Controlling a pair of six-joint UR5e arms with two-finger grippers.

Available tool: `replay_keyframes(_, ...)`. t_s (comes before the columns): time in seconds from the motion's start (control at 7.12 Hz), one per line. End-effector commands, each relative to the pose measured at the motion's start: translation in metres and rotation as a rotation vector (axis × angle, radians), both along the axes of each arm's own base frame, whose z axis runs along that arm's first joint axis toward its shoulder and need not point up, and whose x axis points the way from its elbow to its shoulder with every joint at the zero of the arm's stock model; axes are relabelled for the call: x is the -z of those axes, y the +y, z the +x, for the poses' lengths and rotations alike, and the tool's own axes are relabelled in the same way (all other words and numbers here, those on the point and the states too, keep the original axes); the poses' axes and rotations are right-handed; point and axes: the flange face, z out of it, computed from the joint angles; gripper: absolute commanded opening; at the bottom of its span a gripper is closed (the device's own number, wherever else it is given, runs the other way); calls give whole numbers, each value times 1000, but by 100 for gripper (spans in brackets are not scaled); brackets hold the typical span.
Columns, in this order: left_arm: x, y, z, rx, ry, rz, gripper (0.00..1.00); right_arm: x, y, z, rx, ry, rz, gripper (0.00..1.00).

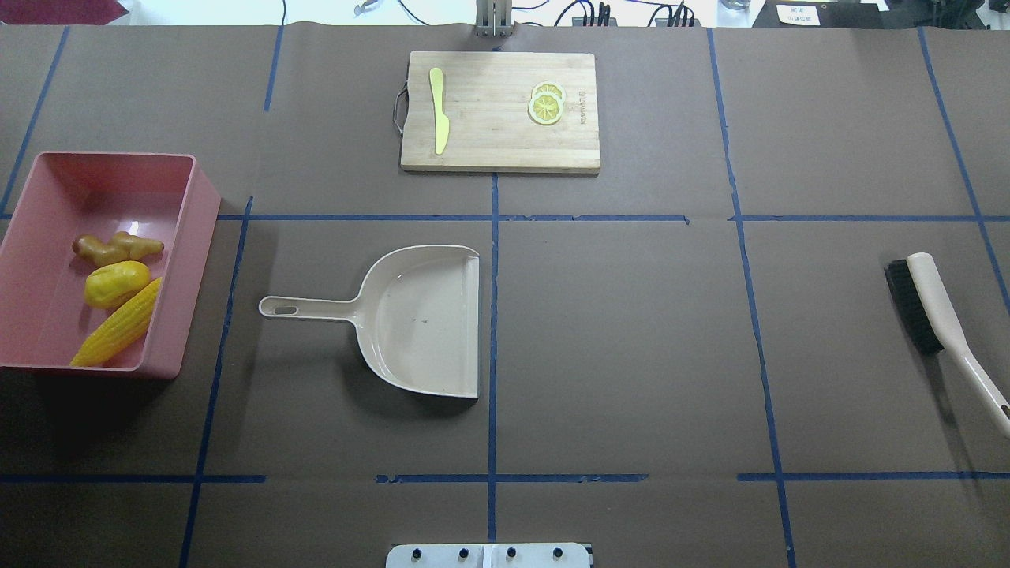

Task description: Sweep and dump trash into bin

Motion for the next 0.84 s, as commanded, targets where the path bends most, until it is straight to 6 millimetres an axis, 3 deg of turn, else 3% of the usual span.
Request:
replay_keyframes(0.0, -2, 0, -5, 46, -3, -43, 100, 1, 1, 0, 0, 0, 5, 100)
replay_keyframes(0.14, -16, -3, -6, 48, -5, -60, 100, 3, -3, 0, 0, 0, 11, 100)
replay_keyframes(0.28, -22, -3, -21, 77, -4, -32, 100, 4, -3, 0, 1, -1, 14, 100)
replay_keyframes(0.7, -42, 3, -23, 82, -4, -48, 100, 9, -17, -5, 14, 1, 25, 100)
